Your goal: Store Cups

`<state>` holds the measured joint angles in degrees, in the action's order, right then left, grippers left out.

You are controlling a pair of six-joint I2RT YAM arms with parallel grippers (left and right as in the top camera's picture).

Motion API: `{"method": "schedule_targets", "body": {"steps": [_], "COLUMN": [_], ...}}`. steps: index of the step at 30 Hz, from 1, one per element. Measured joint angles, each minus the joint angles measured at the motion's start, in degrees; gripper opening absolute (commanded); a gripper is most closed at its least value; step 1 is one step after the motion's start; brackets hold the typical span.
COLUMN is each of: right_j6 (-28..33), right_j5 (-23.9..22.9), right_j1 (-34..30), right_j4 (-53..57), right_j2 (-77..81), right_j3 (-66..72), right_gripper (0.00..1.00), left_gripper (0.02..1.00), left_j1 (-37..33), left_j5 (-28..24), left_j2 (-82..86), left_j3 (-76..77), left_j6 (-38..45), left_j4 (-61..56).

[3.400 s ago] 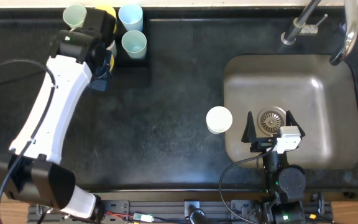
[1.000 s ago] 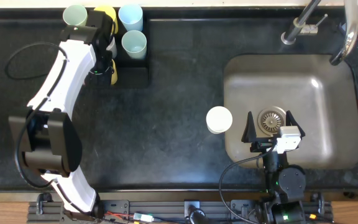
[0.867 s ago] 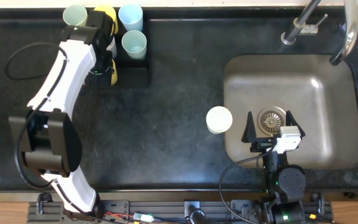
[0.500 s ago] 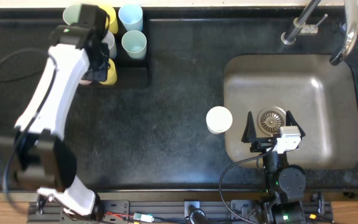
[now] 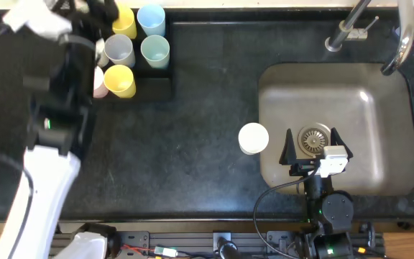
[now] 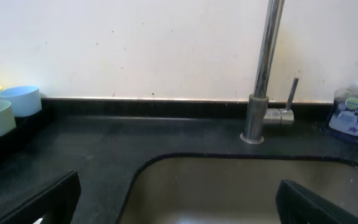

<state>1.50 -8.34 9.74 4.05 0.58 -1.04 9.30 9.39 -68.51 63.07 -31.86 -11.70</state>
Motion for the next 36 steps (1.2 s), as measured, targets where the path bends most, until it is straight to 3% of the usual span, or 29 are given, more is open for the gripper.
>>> {"method": "schedule_targets", "body": {"steps": [5, 10, 17, 28, 36], "right_j6": [0.0, 0.0, 0.0, 0.0, 0.0], "right_j5": [0.0, 0.0, 0.0, 0.0, 0.0], "right_j1": [0.0, 0.0, 0.0, 0.0, 0.0], "right_j4": [0.0, 0.0, 0.0, 0.0, 0.0], "right_j2": [0.0, 0.0, 0.0, 0.0, 0.0], "right_j3": [0.0, 0.0, 0.0, 0.0, 0.0], "right_gripper": [0.993, 0.998, 0.998, 0.998, 0.996], "left_gripper": [1.0, 1.0, 1.0, 1.0, 1.0], "left_j1": [-1.2, -4.4, -7.9, -7.4, -6.0], "left_j5": [-5.1, -7.5, -8.3, -9.0, -10.3], "left_j2": [10.4, 21.2, 39.4, 60.7, 67.7], "left_j3": [-13.3, -25.1, -41.2, -60.2, -62.5], "left_j6": [17.0, 24.5, 27.7, 27.8, 27.8], "left_j4": [-3.1, -3.5, -6.1, -6.4, 6.5]}}
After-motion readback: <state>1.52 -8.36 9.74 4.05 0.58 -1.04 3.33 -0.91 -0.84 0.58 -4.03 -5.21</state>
